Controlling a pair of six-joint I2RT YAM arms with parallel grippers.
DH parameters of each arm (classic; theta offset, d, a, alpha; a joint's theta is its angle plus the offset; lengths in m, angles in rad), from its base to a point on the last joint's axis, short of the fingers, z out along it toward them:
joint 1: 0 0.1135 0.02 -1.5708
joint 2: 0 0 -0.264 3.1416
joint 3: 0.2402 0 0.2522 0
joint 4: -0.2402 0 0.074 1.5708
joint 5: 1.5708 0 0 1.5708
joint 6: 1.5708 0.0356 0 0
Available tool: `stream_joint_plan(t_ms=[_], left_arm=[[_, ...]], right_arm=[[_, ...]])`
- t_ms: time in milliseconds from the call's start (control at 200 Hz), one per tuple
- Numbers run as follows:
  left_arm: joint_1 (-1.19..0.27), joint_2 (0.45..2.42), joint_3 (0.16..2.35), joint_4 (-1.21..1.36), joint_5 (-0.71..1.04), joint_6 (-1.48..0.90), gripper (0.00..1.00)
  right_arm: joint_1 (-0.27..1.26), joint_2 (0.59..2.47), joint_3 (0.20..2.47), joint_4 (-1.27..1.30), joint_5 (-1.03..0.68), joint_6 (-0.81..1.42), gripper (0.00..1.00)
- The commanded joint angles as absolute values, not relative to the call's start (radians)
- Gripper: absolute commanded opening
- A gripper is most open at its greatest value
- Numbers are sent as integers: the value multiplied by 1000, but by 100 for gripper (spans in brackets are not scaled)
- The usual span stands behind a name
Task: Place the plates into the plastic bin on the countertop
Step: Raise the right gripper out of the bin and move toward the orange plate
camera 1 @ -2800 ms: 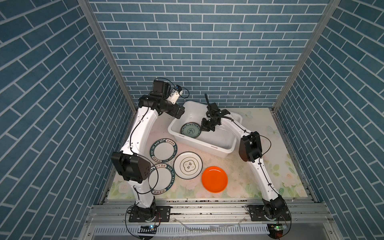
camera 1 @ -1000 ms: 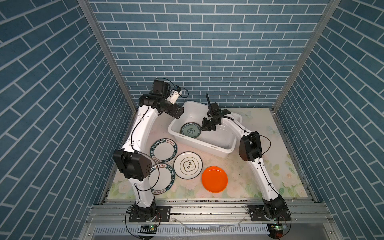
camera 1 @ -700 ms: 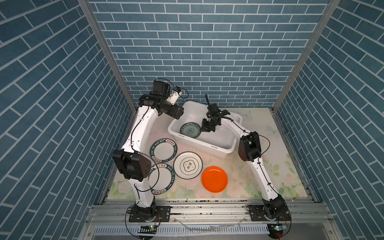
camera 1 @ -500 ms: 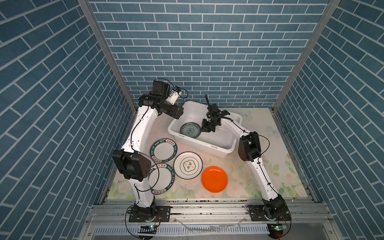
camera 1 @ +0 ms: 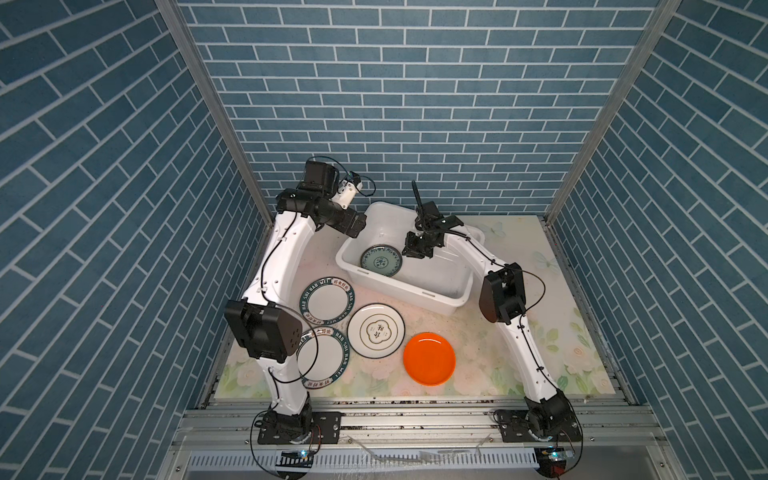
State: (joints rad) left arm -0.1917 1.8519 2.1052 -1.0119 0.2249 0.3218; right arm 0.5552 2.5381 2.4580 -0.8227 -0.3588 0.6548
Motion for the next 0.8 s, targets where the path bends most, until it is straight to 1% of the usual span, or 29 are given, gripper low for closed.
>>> stream_joint_plan(t_ms=[0, 150, 260, 280, 395, 500, 795], left_arm=[[-186, 1811, 2132, -1005, 217, 321, 100], [-186, 1807, 2135, -1029, 236, 325, 100], [-185, 1808, 2142, -1056, 277, 332, 100], [-185, 1808, 2142, -1057, 284, 334, 100], [-185, 1810, 2144, -1056, 300, 333, 100], [-189, 1824, 2161, -1070, 316, 334, 100], [-228, 1852, 2193, -1124, 344, 348, 98]], right_arm=[[548, 2413, 2455, -823, -310, 606, 22], [532, 2311, 2414, -827, -308, 581, 21], [522, 2201, 2324, -827, -297, 554, 21], [520, 2156, 2303, -827, -291, 548, 21], [509, 1993, 2144, -802, -264, 532, 22], [489, 1830, 1970, -763, -261, 546, 26], [433, 1369, 1472, -659, -258, 650, 26]])
